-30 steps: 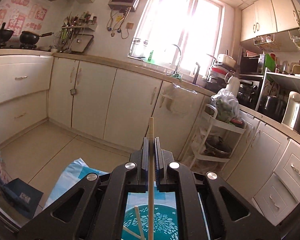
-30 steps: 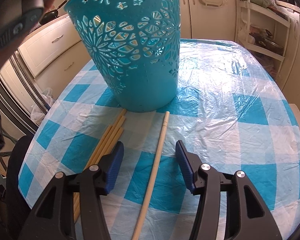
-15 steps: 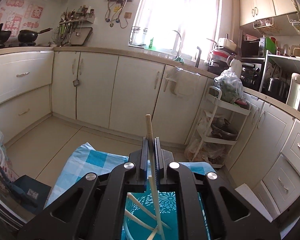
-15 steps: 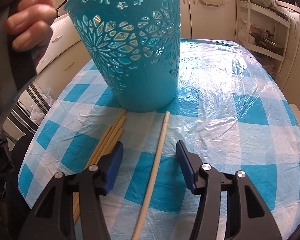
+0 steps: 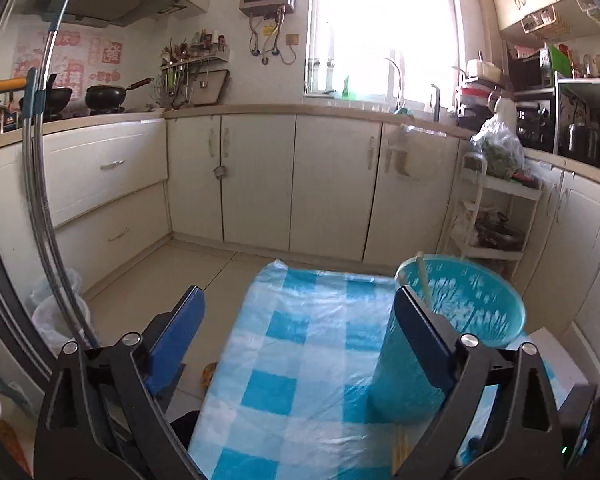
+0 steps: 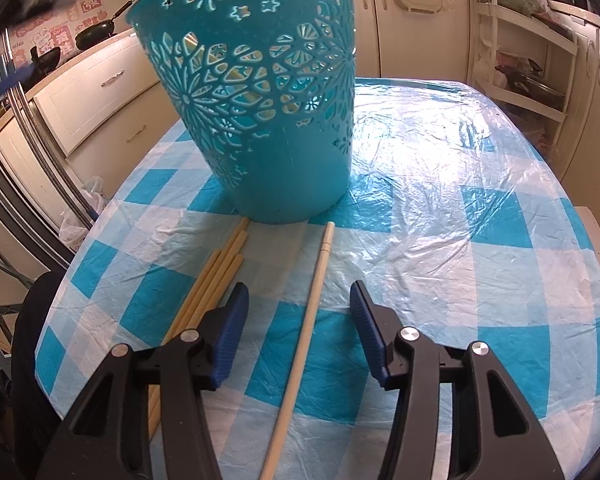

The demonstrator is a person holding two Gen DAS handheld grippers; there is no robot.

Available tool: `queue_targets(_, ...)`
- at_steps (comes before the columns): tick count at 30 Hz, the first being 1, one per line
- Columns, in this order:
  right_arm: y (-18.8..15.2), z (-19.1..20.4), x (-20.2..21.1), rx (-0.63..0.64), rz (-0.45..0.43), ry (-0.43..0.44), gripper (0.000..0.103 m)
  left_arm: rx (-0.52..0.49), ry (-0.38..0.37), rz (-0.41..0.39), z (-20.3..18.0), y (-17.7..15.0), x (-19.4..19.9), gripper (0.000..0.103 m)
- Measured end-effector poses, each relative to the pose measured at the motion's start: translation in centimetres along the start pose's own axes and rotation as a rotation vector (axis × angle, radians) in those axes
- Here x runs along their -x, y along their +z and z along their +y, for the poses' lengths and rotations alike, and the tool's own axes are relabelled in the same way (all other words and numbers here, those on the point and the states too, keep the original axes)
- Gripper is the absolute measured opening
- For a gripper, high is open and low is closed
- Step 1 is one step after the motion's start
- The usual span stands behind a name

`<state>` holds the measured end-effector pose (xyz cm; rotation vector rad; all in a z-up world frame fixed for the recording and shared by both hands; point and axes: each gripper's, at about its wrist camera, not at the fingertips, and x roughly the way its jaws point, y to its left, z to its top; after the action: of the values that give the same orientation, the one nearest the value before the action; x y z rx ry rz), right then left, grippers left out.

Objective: Organize utensils
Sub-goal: 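Close the right tool on a loose wooden stick and lift it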

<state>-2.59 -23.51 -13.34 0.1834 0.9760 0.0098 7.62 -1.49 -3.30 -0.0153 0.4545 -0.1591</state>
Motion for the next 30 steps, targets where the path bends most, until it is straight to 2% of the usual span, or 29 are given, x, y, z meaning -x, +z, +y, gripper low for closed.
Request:
queue_targets(2, 0.1, -0.4, 0.0, -0.018, -0.002, -0.016, 0.038, -0.036, 0.023, 0.091, 0.7, -2.7, -1.3, 0.093)
queue_targets(3, 0.1, -0.4, 0.1, -0.018, -0.003, -0.033, 0.031, -0.046, 0.024, 0.141, 0.8, -3.7, -2.1, 0.093)
queue_targets(5, 0.0, -0.2, 0.1, 0.01, 0.0, -0.078, 0.021, -0.051, 0.008, 0.242, 0.9, -5.6, -4.1, 0.093)
queue_targets(6, -0.1, 0.1, 0.1, 0.04, 0.005, -0.105, 0.01, -0.054, 0.003, 0.276, 0.7, -6.2, -4.9, 0.093)
queue_targets(7, -0.3, 0.3, 0.2, 0.062, 0.01, -0.116, 0.008, -0.061, -0.001, 0.302, 0.5, -6.7, -5.6, 0.093)
queue_targets(12, -0.6, 1.2, 0.5, 0.12, 0.048, -0.122, 0.008, -0.079, -0.035, 0.356, -0.3, -8.2, -7.1, 0.093)
queue_targets(17, 0.3, 0.1, -0.2, 0.073, 0.044, -0.09, 0.009, -0.053, -0.046, 0.373, -0.3, -8.5, -7.4, 0.094)
queue_targets(21, 0.2, -1.1, 0.1, -0.011, 0.046, -0.036, 0.006, -0.043, -0.045, 0.429, -0.3, -8.9, -8.4, 0.094)
queue_targets(26, 0.5, -3.1, 3.4, -0.14, -0.039, 0.1, 0.006, -0.071, -0.046, 0.434, -0.9, -9.0, -8.2, 0.094)
queue_targets(30, 2.5, -2.8, 8.0, -0.155, -0.184, 0.172, 0.006, -0.08, -0.038, 0.442, -1.0, -9.1, -8.4, 0.094)
